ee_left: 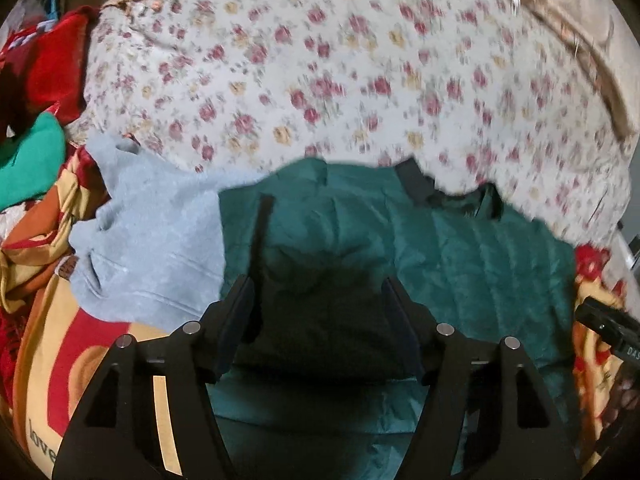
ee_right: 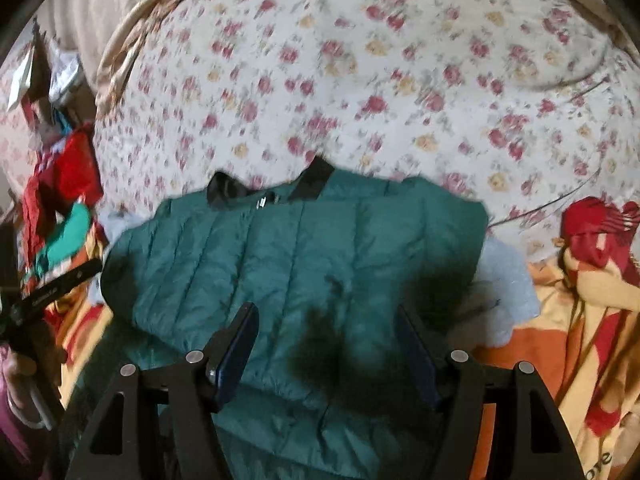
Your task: Fold large clothes
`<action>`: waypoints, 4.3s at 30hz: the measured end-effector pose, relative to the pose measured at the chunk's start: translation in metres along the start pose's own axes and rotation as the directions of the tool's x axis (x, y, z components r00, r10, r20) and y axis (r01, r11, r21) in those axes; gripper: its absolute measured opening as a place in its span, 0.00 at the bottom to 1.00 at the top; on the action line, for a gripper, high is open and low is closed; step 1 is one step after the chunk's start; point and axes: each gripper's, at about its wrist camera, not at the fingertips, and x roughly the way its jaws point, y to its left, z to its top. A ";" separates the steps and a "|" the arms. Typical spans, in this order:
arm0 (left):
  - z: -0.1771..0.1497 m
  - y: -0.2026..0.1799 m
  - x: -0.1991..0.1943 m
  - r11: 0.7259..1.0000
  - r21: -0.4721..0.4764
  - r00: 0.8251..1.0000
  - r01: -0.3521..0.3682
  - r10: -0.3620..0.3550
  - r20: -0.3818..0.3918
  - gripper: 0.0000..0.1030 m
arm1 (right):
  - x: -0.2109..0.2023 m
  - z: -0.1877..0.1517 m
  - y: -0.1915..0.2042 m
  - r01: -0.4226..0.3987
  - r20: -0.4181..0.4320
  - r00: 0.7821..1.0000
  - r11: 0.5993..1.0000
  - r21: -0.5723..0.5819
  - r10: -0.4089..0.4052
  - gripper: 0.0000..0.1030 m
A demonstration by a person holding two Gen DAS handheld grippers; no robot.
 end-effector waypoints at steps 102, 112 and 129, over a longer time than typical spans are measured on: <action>-0.167 0.020 -0.124 0.991 0.089 0.986 -0.096 0.106 -0.125 0.77 | -0.103 -0.184 0.039 0.097 -0.137 0.988 0.981 0.167 -0.074 0.76; -0.181 0.030 -0.127 0.991 0.081 0.982 -0.107 0.118 -0.148 0.77 | -0.110 -0.186 0.045 0.104 -0.114 0.990 0.978 0.180 -0.084 0.76; -0.195 0.040 -0.137 0.993 0.078 0.981 -0.088 0.100 -0.169 0.77 | -0.114 -0.202 0.047 0.121 -0.132 0.986 0.979 0.164 -0.100 0.76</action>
